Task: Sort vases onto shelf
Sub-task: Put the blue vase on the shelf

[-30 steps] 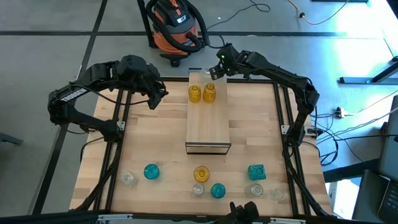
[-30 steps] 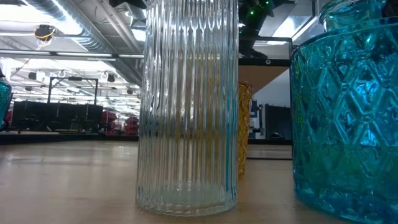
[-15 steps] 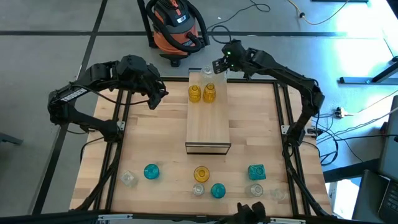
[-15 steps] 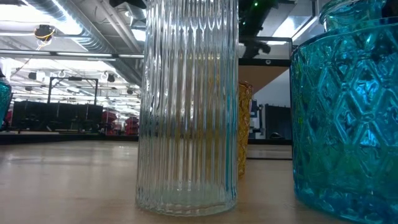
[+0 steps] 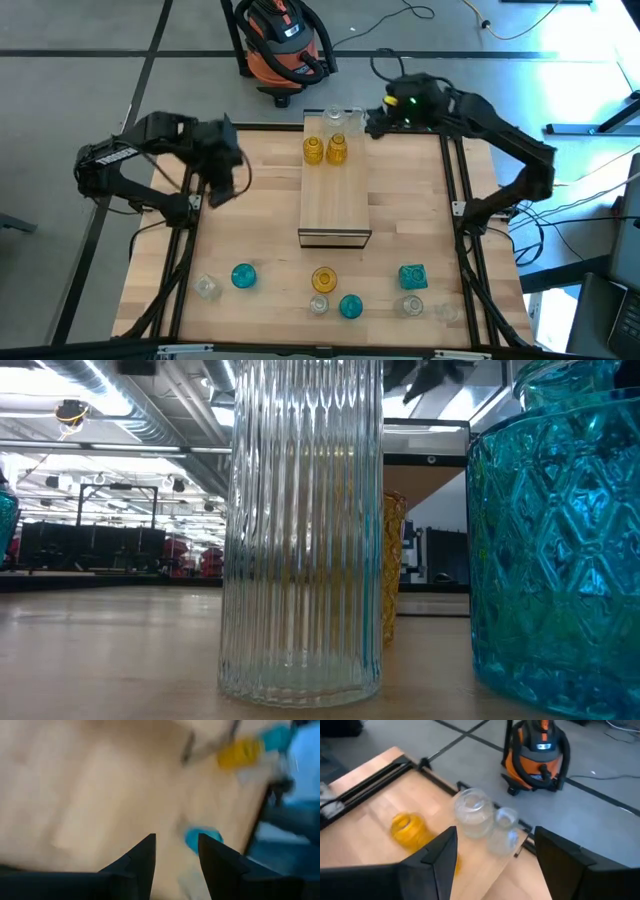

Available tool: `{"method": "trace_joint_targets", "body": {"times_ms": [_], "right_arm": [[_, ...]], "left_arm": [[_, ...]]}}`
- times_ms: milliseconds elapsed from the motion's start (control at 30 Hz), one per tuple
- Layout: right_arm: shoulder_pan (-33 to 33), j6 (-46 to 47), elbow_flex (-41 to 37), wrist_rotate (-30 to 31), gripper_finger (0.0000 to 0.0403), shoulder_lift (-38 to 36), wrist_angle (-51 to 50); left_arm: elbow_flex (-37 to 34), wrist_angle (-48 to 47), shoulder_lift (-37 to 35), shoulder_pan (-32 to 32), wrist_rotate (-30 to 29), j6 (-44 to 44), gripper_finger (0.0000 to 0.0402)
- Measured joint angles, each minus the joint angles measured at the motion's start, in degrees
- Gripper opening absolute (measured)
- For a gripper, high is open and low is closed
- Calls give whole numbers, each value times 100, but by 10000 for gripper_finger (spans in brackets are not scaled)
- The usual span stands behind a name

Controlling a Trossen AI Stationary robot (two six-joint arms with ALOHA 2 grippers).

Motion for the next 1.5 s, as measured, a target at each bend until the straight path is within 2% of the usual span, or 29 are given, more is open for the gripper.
{"method": "trace_joint_targets", "body": {"times_ms": [133, 200, 333, 500, 700, 1000, 1200, 1300, 1433, 1500], "right_arm": [[420, 6, 0, 353, 225, -145, -199], [595, 10, 0, 558, 225, -147, -224], [766, 12, -2, 832, 225, -96, -298], [787, 12, -11, 841, 225, -66, -530], [787, -8, -9, 1009, 225, -71, -980], [787, -222, -9, 1119, 225, -71, -1206], [787, -303, -9, 1057, 225, -71, -1256], [787, -303, -9, 982, 225, -71, -1389], [787, -304, -9, 977, 225, -78, -1546], [787, -305, -9, 977, 225, -79, -1541]], "left_arm": [[-949, 683, -501, -914, 552, -968, 139], [-1560, 1297, -745, -1424, 475, -1552, 139], [-2598, 2598, -1080, -2383, -46, -2735, 139], [-3339, 3377, -824, -3483, -145, -3338, 139], [-3538, 3814, -199, -4467, -1001, -3426, 139], [-3538, 3968, 594, -4632, -1361, -3874, 139], [-3520, 3987, 1102, -4621, -1328, -3946, 135], [-3505, 3997, 1256, -4621, -1270, -3932, 107], [-3514, 4010, 1201, -4565, -1173, -3905, 26], [-3530, 3980, 1068, -4480, -1121, -3810, 21]]}}
